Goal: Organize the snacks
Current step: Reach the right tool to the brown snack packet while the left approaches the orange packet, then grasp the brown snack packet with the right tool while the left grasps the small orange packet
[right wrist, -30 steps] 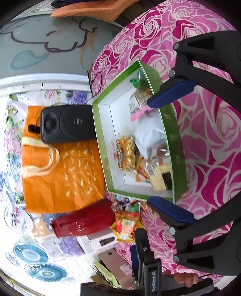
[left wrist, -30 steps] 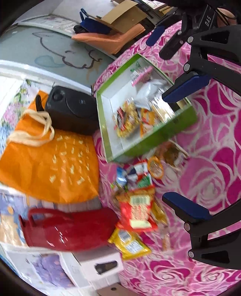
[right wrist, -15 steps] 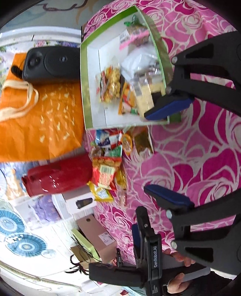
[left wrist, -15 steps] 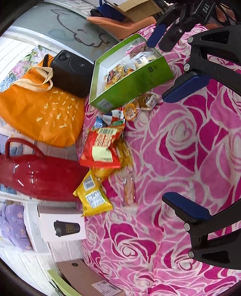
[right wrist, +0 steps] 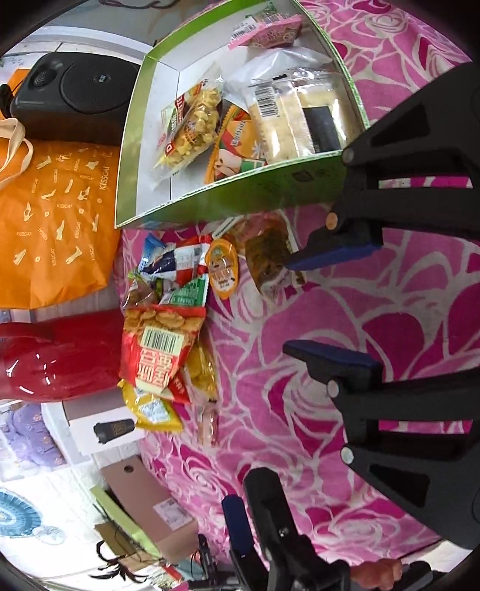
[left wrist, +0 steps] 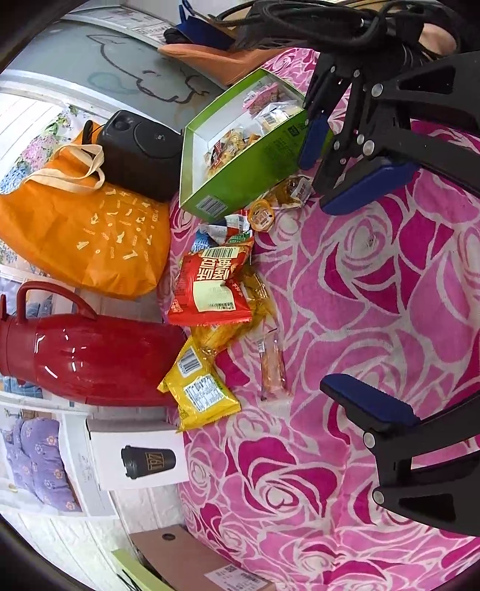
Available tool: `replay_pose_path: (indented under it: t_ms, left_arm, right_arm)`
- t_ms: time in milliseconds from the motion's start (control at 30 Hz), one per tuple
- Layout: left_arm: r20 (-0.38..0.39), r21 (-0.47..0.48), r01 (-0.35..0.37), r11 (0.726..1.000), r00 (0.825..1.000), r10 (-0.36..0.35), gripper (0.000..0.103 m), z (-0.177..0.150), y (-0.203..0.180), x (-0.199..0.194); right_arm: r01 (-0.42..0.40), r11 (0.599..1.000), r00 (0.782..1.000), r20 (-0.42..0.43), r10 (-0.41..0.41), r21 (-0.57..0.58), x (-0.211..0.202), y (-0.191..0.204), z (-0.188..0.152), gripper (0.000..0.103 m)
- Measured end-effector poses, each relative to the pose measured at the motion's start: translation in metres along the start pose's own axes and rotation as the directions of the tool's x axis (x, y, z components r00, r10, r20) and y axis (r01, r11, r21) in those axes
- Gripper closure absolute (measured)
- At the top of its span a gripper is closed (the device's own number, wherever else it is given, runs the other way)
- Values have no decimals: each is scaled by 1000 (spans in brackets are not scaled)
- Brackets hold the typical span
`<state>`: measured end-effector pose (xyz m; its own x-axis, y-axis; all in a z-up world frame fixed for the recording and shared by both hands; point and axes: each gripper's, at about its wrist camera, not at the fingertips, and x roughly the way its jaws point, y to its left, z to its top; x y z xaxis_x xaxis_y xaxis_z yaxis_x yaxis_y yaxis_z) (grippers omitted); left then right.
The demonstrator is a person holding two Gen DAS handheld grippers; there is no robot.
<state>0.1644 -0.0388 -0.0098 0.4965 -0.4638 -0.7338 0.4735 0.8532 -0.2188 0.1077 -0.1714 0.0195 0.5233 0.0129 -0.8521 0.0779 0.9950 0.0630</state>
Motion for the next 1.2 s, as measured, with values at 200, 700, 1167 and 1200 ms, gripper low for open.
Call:
replay_pose_path:
  t_ms: [200,700,1167,1200]
  left_arm:
    - [-27,24,31,999,999,-31,20,12,-5,21]
    - [-122,91,179,980,978,-167,31,39,-47,81]
    - [-187,110,159,981,973,-137,76,51,-80,146]
    - [-192,103,155,983,972,-133,79,51,-78,146]
  right_arm:
    - [64,998,998,3,-64,18,11,-6,6,64]
    - [-80,992,997,23,78,96,-15,-38,-19,91]
    - [-145,981,989,2,146,130,-31,-51,-45,93]
    - [-145,980,989,2,146,133,-31,-51,-45,93]
